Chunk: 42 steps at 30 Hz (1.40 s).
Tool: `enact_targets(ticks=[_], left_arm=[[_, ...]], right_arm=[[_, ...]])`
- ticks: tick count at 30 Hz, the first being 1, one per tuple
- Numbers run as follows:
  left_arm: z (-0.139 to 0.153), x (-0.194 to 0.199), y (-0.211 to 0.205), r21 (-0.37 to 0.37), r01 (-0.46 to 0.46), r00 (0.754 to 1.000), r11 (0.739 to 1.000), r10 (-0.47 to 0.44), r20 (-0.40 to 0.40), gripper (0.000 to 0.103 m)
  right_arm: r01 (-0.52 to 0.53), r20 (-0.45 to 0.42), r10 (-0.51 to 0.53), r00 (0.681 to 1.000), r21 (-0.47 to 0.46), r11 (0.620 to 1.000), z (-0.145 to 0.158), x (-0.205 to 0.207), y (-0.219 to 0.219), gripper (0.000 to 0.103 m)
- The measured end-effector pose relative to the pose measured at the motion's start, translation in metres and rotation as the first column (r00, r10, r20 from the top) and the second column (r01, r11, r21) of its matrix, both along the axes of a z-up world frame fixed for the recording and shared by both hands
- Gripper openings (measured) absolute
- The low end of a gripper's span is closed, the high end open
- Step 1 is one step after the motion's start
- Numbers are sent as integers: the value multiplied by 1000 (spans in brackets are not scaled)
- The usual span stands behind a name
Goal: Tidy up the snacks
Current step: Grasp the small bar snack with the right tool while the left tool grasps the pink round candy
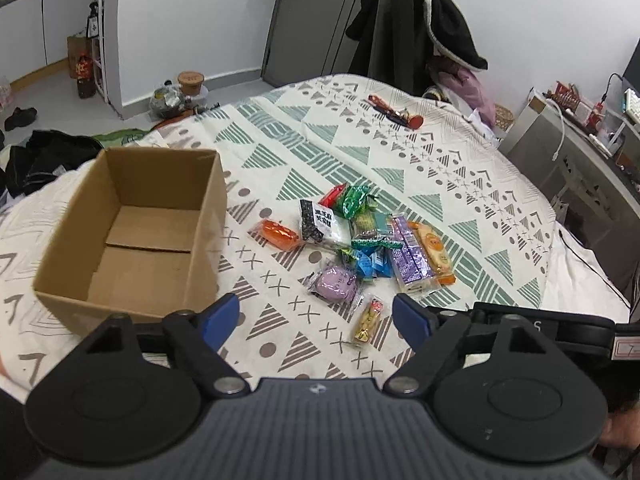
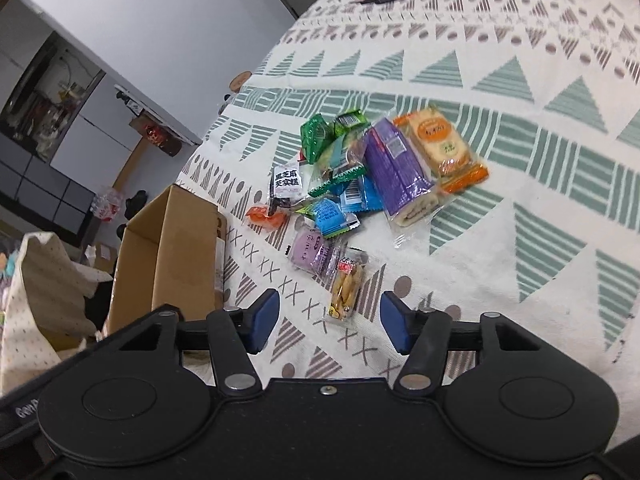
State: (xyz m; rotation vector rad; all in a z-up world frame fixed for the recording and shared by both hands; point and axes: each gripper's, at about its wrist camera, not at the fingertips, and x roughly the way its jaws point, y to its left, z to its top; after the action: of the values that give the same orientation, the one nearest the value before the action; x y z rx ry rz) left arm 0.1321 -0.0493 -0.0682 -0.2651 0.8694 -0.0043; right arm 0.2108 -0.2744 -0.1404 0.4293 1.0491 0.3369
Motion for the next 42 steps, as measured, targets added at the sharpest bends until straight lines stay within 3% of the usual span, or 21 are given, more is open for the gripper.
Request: enact_targets(ticks=[2, 14, 16, 21, 24, 32, 38, 42], left_arm=[[-6, 7, -2, -8, 2, 1000, 1000, -2, -13, 75], [-47, 53, -5, -12, 14, 996, 1000, -15, -85, 71], [-54, 60, -5, -28, 13, 995, 1000, -16, -100, 66], [-71, 75, -3, -42, 21, 990, 999, -26, -136, 60], [-79, 85, -2, -50, 32, 987, 998, -39, -153, 60], [-99, 108, -12, -35, 84, 973, 996, -90, -214, 61], [-106, 121, -27, -13, 143, 966, 990, -142, -215, 66], [-120, 129, -33, 3, 147, 962, 989, -142, -233, 67]], right_arm=[[2, -17, -2, 1000, 1, 1000, -6, 6, 2, 52], [-2, -113, 1, 994, -9, 1000, -42, 41, 19, 41], [17, -144, -13, 989, 27, 1000, -50, 46, 17, 34], [49, -183, -43, 982, 29, 998, -64, 55, 15, 32], [40, -204, -32, 978, 36, 999, -71, 59, 17, 18], [115, -156, -113, 981, 3, 993, -64, 56, -1, 16], [157, -126, -162, 979, -47, 986, -59, 54, -11, 17], [164, -143, -170, 975, -53, 985, -61, 55, -11, 24]])
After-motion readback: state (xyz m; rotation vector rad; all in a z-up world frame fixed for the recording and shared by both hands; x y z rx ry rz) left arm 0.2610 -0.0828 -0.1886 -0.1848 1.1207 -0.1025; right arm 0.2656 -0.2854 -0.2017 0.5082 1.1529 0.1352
